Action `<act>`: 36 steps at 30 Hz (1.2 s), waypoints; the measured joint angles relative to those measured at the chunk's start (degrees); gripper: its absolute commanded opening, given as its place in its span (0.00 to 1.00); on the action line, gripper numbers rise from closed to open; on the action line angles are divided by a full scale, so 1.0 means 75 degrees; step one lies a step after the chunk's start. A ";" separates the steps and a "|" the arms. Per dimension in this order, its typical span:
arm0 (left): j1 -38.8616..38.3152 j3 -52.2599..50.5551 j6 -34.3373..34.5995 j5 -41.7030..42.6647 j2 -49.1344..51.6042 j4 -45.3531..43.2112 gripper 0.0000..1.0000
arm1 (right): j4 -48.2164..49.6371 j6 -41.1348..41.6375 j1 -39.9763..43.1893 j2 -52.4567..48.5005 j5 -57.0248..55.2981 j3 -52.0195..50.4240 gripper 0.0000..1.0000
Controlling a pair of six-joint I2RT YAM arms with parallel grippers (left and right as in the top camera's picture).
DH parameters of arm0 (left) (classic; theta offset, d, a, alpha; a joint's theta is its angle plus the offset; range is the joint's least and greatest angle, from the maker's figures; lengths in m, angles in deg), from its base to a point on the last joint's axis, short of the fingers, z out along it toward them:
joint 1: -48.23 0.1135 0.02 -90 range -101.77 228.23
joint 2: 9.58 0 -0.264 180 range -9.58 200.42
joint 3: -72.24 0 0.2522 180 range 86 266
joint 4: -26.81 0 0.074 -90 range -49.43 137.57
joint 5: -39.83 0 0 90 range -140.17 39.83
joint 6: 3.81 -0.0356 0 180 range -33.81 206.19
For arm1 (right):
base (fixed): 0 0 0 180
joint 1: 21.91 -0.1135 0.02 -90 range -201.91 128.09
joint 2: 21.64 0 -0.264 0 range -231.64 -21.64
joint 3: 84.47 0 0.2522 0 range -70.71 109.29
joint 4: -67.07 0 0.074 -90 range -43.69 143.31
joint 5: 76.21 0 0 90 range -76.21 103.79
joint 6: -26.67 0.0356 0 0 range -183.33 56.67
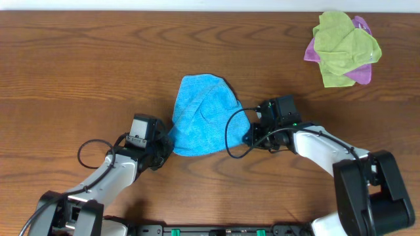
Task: Fold the cloth
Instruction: 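Grasp the blue cloth's left and right edges with both grippers, then lift the blue cloth with both grippers and stretch it apart upward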
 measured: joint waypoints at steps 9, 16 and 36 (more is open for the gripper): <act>0.0023 -0.0058 -0.0694 0.0632 0.0038 -0.0670 0.06 | -0.0236 0.0023 -0.0003 0.0181 0.0012 0.0000 0.01; 0.0221 0.0137 -0.1247 0.1673 0.0044 -0.0667 0.06 | -0.1011 0.0041 -0.0003 0.1999 0.0041 0.0000 0.01; 0.0230 0.0825 -0.2017 0.3590 0.0050 0.0262 0.06 | -0.3794 0.0058 -0.0006 0.5383 -0.0799 -0.0003 0.01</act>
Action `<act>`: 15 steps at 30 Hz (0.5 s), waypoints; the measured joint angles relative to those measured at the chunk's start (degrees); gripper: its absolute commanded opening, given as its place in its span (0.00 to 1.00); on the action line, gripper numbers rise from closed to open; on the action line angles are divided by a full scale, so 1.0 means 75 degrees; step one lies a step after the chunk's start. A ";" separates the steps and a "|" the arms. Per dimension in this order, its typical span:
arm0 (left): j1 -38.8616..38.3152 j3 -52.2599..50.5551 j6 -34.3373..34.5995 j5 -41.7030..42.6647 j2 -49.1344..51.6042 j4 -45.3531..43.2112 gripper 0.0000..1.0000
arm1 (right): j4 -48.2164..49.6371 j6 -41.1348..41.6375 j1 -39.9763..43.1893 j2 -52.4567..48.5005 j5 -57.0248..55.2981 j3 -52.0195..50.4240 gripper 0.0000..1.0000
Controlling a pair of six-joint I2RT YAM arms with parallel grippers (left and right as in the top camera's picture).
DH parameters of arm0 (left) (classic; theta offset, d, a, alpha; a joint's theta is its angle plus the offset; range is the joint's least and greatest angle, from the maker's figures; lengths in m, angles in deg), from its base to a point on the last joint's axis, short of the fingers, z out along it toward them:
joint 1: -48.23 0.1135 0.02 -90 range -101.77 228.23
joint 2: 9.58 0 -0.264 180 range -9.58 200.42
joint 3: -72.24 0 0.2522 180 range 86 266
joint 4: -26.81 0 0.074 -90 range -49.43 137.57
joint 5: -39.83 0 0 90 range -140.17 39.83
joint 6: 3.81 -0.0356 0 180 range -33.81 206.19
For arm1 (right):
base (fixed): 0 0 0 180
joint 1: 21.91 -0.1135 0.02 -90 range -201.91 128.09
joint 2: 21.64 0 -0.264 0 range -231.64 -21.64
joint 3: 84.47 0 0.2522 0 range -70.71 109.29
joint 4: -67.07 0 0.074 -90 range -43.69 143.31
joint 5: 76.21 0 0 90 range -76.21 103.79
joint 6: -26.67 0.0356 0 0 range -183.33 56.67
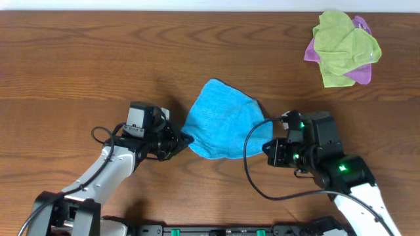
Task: Fold the cloth
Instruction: 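Lift the blue cloth with both grippers and stretch it apart upward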
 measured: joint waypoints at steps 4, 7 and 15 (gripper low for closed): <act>0.0000 0.0000 -0.0187 0.0195 -0.0055 0.0315 0.06 | -0.0265 0.0000 0.0000 0.0277 -0.0052 0.0006 0.01; 0.0000 0.0000 -0.0341 0.0198 -0.0391 0.0839 0.06 | -0.0615 0.0000 0.0003 0.0431 -0.0125 0.0099 0.01; 0.0000 0.0012 -0.0586 0.0163 -0.2168 0.2212 0.06 | -0.0918 0.0000 0.0000 0.0600 -0.0201 0.1014 0.01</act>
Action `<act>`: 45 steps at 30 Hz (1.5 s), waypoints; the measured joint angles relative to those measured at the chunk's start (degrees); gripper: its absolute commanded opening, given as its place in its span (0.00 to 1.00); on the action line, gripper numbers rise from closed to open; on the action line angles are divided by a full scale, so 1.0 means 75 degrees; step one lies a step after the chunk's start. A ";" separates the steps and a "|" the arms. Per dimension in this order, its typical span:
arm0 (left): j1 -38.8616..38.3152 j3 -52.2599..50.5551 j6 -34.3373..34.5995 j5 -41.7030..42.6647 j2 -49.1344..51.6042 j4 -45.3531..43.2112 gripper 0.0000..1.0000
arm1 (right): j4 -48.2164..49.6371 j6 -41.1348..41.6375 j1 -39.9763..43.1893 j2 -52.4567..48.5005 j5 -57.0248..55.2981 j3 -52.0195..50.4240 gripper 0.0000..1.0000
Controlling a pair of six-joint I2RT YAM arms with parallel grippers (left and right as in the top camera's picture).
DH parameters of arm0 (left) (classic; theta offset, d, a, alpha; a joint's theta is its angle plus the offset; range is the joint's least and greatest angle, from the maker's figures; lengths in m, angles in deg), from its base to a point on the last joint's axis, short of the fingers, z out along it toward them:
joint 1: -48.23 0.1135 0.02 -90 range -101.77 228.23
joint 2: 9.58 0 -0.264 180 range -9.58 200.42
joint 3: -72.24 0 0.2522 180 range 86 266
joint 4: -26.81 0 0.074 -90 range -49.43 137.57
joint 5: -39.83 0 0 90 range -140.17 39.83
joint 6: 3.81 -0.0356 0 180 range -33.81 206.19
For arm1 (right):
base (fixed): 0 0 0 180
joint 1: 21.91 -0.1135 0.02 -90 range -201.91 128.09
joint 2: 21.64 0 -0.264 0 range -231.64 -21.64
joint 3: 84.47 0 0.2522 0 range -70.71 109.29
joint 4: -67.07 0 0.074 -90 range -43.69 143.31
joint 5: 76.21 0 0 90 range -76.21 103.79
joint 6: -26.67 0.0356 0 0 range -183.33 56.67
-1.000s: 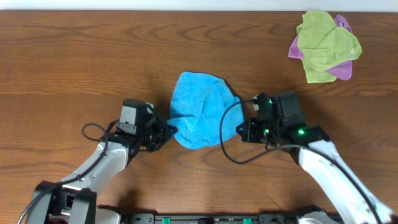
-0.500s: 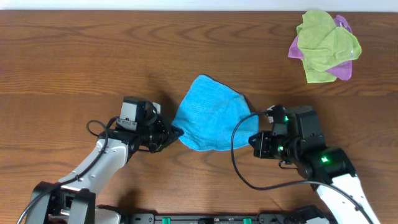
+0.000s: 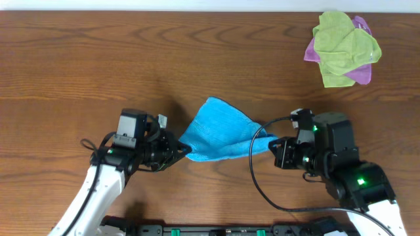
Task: Fold the cloth
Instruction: 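Lift the blue cloth with both grippers and stretch it apart upward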
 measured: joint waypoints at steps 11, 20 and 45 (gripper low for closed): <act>0.0000 0.0175 0.0236 -0.1128 -0.1061 0.0061 0.06 | 0.1614 0.0055 0.0000 -0.0525 -0.0105 0.0087 0.01; 0.0152 0.1448 0.0248 -0.2189 0.1026 -0.1746 0.06 | 0.4339 -0.0076 0.0041 -0.2771 -0.0242 0.0143 0.01; 0.0903 0.5971 -0.0204 -0.2463 0.4156 -0.2582 0.06 | 0.5386 -0.0449 0.1125 -0.5560 -0.0096 0.3911 0.01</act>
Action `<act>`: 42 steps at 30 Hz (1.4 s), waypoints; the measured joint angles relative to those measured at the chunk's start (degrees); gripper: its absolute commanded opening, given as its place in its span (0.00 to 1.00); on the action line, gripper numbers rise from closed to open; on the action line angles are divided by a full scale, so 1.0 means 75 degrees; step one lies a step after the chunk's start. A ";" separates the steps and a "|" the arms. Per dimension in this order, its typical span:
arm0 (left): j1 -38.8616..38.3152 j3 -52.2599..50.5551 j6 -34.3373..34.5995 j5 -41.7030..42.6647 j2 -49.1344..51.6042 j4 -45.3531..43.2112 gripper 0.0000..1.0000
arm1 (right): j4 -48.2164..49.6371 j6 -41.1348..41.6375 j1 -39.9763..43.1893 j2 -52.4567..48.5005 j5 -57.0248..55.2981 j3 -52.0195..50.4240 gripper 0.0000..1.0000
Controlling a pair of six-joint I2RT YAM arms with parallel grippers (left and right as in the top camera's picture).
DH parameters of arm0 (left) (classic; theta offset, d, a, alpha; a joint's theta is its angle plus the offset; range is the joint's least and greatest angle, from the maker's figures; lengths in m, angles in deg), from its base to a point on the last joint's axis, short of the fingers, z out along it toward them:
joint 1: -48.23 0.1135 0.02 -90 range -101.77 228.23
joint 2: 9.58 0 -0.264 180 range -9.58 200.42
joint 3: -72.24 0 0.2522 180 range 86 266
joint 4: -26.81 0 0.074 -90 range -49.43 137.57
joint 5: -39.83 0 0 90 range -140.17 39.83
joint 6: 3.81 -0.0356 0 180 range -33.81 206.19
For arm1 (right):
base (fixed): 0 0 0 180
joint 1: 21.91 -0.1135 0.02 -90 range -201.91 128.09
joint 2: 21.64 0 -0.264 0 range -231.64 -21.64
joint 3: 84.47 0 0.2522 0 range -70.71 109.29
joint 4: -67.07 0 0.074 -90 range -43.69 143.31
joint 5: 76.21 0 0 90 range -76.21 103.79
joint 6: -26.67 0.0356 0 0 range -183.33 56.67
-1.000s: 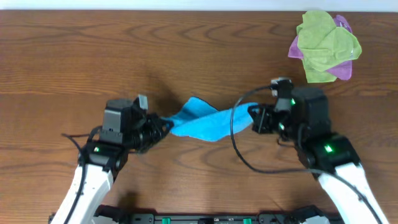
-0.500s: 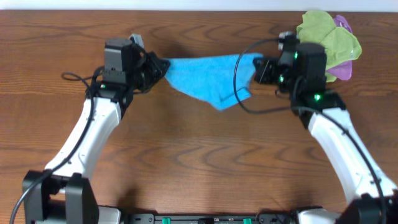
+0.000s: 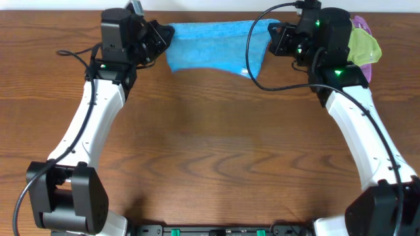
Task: Fold the cloth
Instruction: 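Lift the blue cloth with both grippers and stretch it apart upward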
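Observation:
The blue cloth (image 3: 213, 44) hangs stretched between both grippers at the far side of the table, raised toward the camera. My left gripper (image 3: 166, 34) is shut on its left corner and my right gripper (image 3: 270, 34) is shut on its right corner. The cloth's lower edge sags in the middle and droops lowest near the right hand. The fingertips themselves are largely hidden by the gripper bodies and the cloth.
A heap of green and purple cloths (image 3: 365, 49) lies at the far right corner, mostly covered by the right arm. Black cables loop off both wrists. The wooden table (image 3: 210, 151) fills the view below.
Both grippers, then low near the table's middle with the cloth bunched between them, are now high at the far edge and wider apart, the cloth spread taut between them.
First the cloth lay flat mid-table with a gripper at each near corner. Then both grippers held its corners and the cloth was lifted and crumpled between them. Now it hangs spread out between the raised arms at the far side.

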 measured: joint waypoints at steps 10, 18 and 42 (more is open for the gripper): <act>0.0041 0.0166 -0.0420 0.0090 0.0017 0.1157 0.06 | -0.0256 -0.0105 -0.0003 -0.0070 0.0064 0.0003 0.01; 0.0041 0.0175 -0.0953 0.0210 0.0017 0.2486 0.05 | -0.1250 -0.0219 -0.0017 -0.0070 0.0198 0.0003 0.01; 0.0221 0.0189 -0.2859 0.0152 0.0017 0.6269 0.06 | -0.3908 -0.0393 -0.0761 -0.0070 -0.0012 0.0023 0.01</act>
